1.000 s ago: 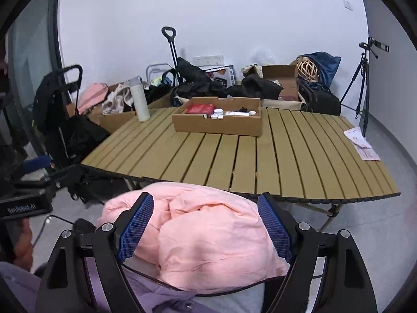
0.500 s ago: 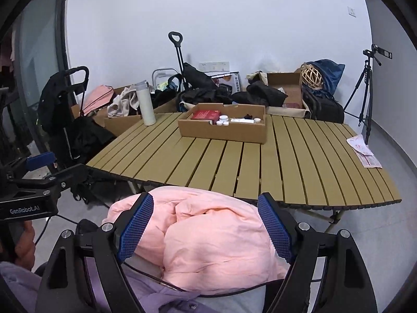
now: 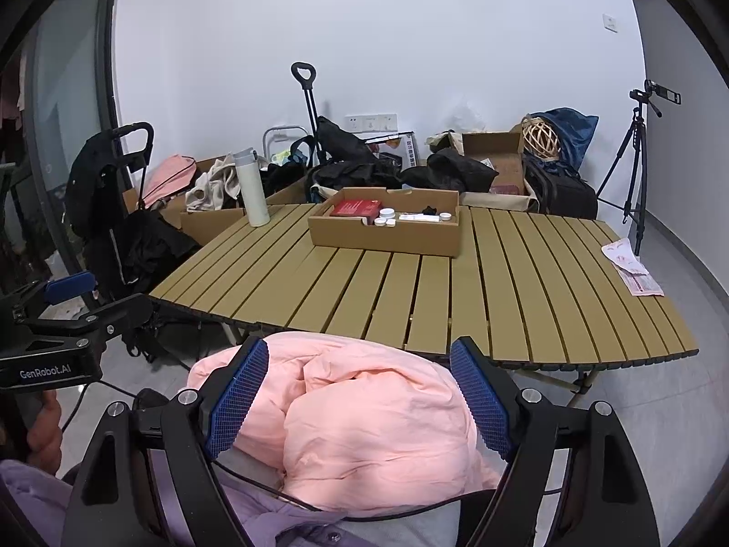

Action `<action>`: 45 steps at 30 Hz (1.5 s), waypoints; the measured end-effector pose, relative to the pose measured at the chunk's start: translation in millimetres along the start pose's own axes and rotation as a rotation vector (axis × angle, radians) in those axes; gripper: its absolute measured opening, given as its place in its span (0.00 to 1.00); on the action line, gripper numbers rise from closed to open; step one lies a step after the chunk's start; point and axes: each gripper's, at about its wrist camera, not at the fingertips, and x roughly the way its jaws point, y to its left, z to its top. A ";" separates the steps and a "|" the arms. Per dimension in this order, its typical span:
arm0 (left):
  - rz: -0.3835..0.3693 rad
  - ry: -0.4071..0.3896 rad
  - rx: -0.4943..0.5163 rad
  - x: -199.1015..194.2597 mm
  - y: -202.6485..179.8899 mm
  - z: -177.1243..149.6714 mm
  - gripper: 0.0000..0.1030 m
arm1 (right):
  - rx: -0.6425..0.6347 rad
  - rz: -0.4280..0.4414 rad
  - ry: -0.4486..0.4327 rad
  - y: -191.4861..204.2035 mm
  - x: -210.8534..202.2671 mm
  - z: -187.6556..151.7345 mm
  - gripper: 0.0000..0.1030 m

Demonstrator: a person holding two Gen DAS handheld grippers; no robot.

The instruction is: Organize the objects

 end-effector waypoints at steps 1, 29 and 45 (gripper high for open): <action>-0.001 0.000 0.000 0.0 0.1 0.0 1.00 | 0.000 0.001 -0.002 -0.8 -0.4 0.5 0.83; 0.002 -0.005 0.012 -0.2 3.1 0.7 1.00 | 0.021 -0.015 0.004 -6.8 -0.5 2.5 0.83; 0.013 -0.003 0.013 -2.5 3.7 2.4 1.00 | 0.037 -0.030 0.011 -8.8 0.6 2.0 0.83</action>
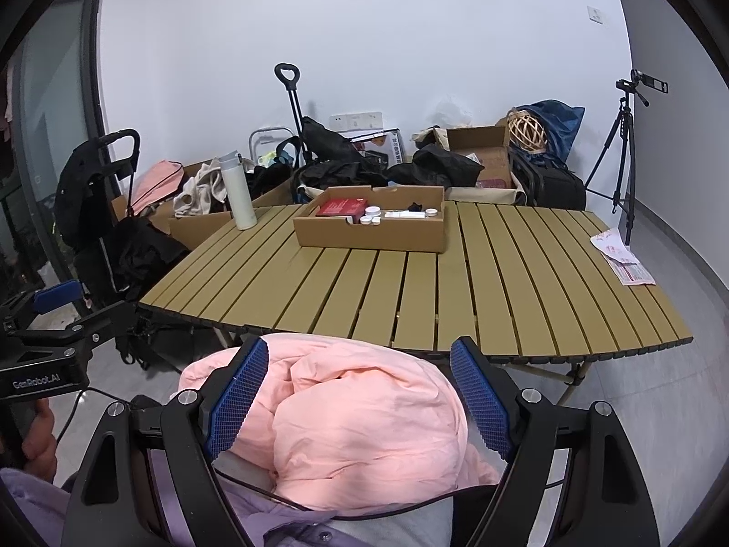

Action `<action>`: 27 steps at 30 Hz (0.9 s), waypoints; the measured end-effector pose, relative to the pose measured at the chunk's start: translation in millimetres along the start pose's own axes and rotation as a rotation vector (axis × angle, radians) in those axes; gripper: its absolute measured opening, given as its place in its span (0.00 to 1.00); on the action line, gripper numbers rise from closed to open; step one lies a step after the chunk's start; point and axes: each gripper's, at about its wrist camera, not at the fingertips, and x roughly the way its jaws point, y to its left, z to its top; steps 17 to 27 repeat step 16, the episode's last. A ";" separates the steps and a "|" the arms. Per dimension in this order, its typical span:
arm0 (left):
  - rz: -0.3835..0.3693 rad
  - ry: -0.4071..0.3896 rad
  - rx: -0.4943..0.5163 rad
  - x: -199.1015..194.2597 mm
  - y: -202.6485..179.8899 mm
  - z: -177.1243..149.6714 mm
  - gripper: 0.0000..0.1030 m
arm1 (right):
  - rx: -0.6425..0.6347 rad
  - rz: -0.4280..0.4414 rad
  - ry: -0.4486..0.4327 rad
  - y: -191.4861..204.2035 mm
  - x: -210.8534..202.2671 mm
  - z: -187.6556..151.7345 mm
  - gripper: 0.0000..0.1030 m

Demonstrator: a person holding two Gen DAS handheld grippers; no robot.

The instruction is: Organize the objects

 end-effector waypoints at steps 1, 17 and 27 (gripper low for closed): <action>0.002 0.001 0.002 0.2 -0.5 0.4 1.00 | 0.000 -0.001 0.001 -0.2 0.2 0.1 0.83; -0.013 0.029 -0.002 6.9 -2.3 -1.9 1.00 | 0.007 -0.014 0.026 -2.0 4.3 -1.8 0.83; -0.013 0.029 -0.002 6.9 -2.3 -1.9 1.00 | 0.007 -0.014 0.026 -2.0 4.3 -1.8 0.83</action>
